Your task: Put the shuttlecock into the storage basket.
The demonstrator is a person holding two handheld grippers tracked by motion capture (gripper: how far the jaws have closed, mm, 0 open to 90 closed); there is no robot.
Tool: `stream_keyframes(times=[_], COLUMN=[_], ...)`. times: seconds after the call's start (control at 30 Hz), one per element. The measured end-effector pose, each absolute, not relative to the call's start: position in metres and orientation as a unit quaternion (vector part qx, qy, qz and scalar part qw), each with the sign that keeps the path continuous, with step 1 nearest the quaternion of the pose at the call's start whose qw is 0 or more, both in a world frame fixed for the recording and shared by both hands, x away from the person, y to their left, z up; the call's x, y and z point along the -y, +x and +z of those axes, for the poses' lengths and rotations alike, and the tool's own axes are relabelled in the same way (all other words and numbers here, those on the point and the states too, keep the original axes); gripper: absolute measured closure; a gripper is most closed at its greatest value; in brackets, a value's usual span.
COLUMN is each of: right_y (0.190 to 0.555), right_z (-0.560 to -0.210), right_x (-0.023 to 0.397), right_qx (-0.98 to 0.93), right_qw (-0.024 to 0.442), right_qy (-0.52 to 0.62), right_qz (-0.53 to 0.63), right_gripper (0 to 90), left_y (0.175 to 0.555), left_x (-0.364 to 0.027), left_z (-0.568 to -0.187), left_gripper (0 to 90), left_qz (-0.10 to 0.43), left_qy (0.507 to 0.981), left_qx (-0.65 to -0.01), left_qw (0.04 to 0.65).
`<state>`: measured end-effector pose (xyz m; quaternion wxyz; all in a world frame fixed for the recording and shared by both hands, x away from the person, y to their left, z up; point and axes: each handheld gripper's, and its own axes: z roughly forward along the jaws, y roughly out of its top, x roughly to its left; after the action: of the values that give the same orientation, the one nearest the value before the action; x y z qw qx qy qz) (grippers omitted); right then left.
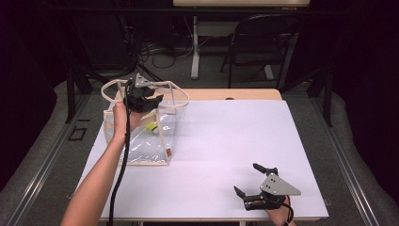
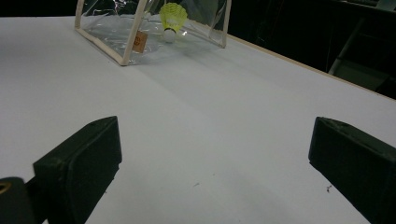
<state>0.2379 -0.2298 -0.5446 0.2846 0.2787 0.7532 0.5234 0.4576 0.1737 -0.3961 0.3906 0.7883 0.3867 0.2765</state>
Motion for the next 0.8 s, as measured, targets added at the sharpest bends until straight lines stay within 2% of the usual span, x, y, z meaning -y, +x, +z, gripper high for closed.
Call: stream_keyframes(times=[0.5,0.8], right_y=[0.237,0.237], right_z=[-0.544,-0.544], right_x=[0.229,0.229], right_qx=[-0.753,-0.753], right_qw=[0.284,0.284], right_qy=[0.278,0.279], right_qz=[0.525,0.524], right_gripper=[2.1,2.1], left_y=[0.429,0.408], left_x=[-0.184,-0.189], left_z=[-0.388,-0.384], left_gripper=[18.7,9.5], left_qz=[0.285,0.290], left_qy=[0.763,0.755], left_qx=[-0.377,-0.360], left_qw=[0.441,0.464])
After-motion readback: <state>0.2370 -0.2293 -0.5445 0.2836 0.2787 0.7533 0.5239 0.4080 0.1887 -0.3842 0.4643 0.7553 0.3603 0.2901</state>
